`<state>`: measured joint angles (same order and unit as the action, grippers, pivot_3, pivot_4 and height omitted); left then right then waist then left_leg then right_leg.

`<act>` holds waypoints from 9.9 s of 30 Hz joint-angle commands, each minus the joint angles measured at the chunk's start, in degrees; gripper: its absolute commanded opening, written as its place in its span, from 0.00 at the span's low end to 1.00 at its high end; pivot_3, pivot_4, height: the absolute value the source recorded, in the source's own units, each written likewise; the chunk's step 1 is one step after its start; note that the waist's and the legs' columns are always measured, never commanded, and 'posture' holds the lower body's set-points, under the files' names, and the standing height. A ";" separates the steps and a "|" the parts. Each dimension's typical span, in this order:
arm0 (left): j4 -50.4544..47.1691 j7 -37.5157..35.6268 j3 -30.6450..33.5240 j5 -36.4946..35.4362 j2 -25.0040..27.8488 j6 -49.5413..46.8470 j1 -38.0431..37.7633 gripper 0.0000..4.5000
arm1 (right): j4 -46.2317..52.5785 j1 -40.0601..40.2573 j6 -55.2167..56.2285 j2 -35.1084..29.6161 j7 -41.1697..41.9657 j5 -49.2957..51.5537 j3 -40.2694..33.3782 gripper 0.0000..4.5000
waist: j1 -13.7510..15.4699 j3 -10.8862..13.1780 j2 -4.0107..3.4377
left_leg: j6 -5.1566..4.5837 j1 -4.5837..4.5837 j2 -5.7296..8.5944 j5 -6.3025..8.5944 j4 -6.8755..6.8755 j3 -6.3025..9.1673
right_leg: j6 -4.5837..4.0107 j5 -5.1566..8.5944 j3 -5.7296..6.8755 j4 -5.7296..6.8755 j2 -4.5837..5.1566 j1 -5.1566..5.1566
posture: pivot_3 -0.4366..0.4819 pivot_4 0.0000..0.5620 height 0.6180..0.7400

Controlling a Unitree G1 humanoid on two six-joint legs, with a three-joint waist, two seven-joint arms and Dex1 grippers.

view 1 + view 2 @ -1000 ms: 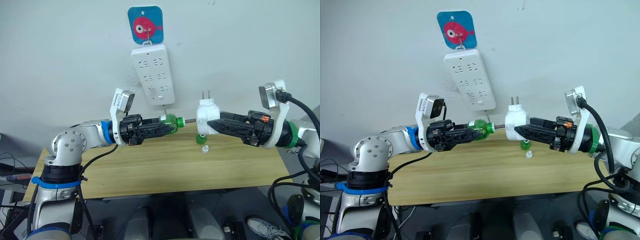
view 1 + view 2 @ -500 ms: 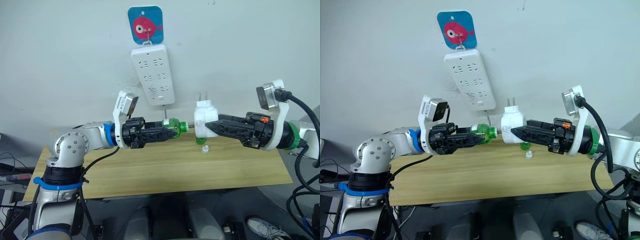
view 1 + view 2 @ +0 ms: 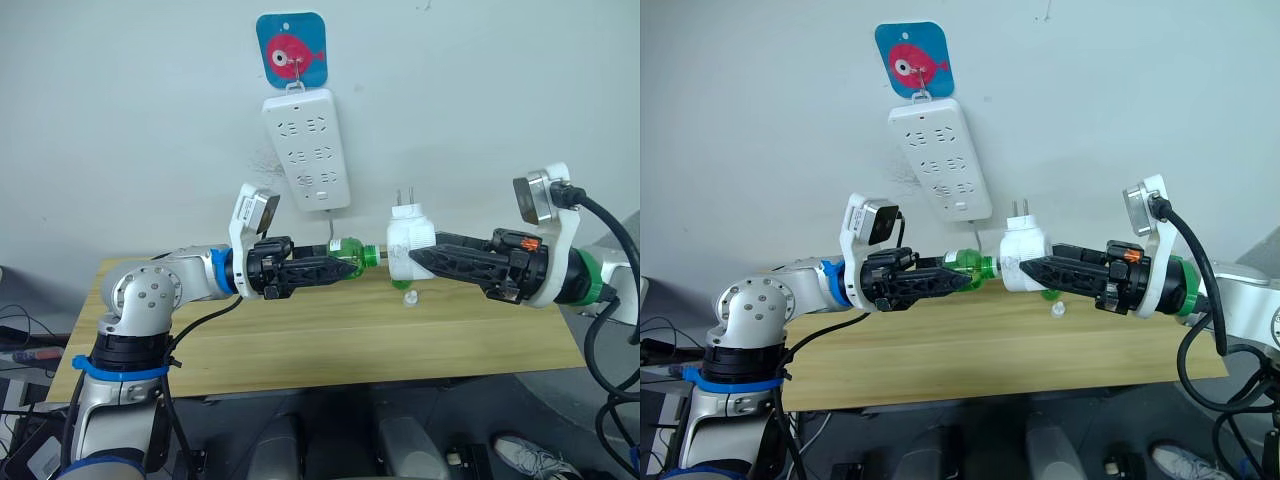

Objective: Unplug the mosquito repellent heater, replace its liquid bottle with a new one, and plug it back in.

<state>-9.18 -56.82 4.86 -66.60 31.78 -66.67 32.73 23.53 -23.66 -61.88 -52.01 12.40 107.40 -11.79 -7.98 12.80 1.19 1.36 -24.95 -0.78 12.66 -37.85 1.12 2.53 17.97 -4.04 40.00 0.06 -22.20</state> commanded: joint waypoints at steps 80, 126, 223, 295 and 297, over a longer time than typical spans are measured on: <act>-1.58 -1.73 1.07 -0.92 -0.97 -2.15 0.21 0.51 | 2.75 4.30 4.70 -6.07 1.61 4.25 1.97 0.65 | 0.00 -0.01 0.00 | 0.00 0.00 0.00 0.00 -0.06 0.03 | 0.00 0.00 0.01 0.04 0.00 0.03 | 0.24 0.27 1.00; -1.93 -1.05 -1.48 3.71 -3.51 2.35 -1.03 0.51 | 6.21 2.20 5.43 -5.17 4.03 5.60 5.05 0.65 | 0.02 -0.06 0.00 | 0.00 0.01 -0.01 0.00 -0.10 0.05 | -0.01 -0.01 0.02 0.09 0.00 0.04 | 0.25 0.28 1.00; -1.72 -19.46 -12.76 17.34 4.40 13.98 1.70 0.51 | 6.09 -4.41 4.19 2.76 10.21 -24.37 8.18 0.00 | -0.21 -0.71 -0.01 | 0.00 0.07 0.04 0.00 -0.11 0.14 | -0.01 -0.01 0.05 0.11 0.03 0.12 | 0.23 0.27 1.00; 4.19 -14.73 -10.79 20.45 0.42 14.28 0.01 0.51 | 7.44 -1.70 6.72 0.37 -5.65 1.34 6.87 0.00 | -0.22 -0.71 -0.01 | 0.00 0.06 0.01 0.00 -0.11 0.14 | 0.00 0.00 0.04 0.10 0.00 0.12 | 0.20 0.29 1.00; 6.77 -12.44 -8.86 19.01 -1.53 12.50 -0.07 0.51 | 8.23 -0.33 7.66 -1.33 -6.13 2.13 3.96 0.00 | -0.23 -0.71 -0.01 | 0.00 0.06 0.02 0.00 -0.11 0.14 | -0.01 0.00 0.05 0.09 0.00 0.12 | 0.18 0.29 1.00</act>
<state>-3.34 -70.59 -6.55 -45.31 31.23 -53.17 32.78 29.60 -23.97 -56.14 -52.00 5.98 107.84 -3.97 -8.21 12.10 1.19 1.36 -24.89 -0.75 12.66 -37.95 1.25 2.52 17.97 -4.00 40.08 0.06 -22.08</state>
